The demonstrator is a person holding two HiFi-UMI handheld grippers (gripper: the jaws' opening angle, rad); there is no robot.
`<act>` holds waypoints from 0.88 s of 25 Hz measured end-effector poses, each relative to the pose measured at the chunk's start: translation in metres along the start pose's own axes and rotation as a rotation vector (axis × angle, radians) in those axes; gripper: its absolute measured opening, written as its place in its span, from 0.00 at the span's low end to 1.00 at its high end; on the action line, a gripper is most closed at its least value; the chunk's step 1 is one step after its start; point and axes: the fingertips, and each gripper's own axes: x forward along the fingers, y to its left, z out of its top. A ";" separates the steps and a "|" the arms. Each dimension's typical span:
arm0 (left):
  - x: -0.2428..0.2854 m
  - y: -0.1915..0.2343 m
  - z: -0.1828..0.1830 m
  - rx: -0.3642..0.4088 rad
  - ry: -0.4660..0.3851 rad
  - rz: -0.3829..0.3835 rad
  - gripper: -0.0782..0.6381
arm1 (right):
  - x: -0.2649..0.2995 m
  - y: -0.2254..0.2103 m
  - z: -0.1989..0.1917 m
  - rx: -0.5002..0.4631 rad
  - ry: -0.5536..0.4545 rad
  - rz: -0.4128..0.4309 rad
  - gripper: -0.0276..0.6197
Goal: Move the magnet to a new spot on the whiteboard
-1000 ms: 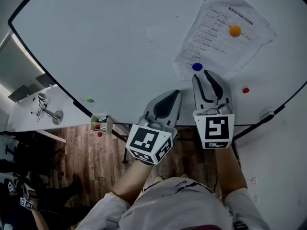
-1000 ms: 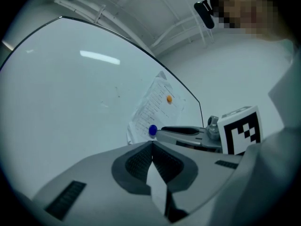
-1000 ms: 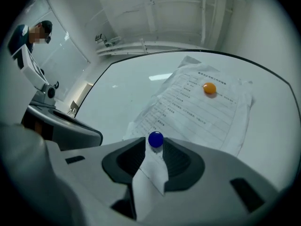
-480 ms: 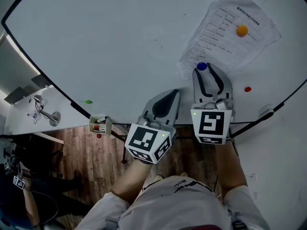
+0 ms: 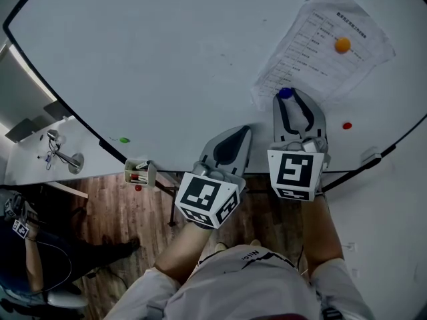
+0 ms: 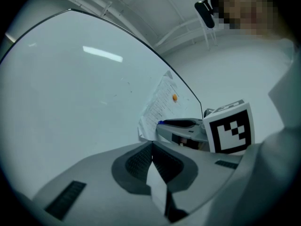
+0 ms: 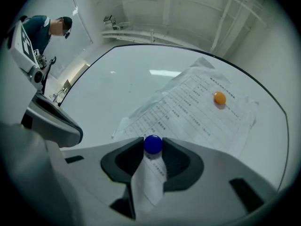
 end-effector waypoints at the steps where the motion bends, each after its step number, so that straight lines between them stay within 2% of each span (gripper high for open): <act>1: 0.000 0.000 0.000 0.000 0.001 0.001 0.12 | 0.000 0.000 0.000 0.007 -0.003 0.002 0.24; 14: -0.002 -0.010 -0.004 0.004 0.009 0.014 0.12 | -0.017 -0.003 0.000 0.105 -0.048 0.052 0.24; 22: 0.002 -0.029 -0.015 0.010 0.029 0.000 0.12 | -0.043 -0.003 -0.024 0.229 -0.024 0.109 0.24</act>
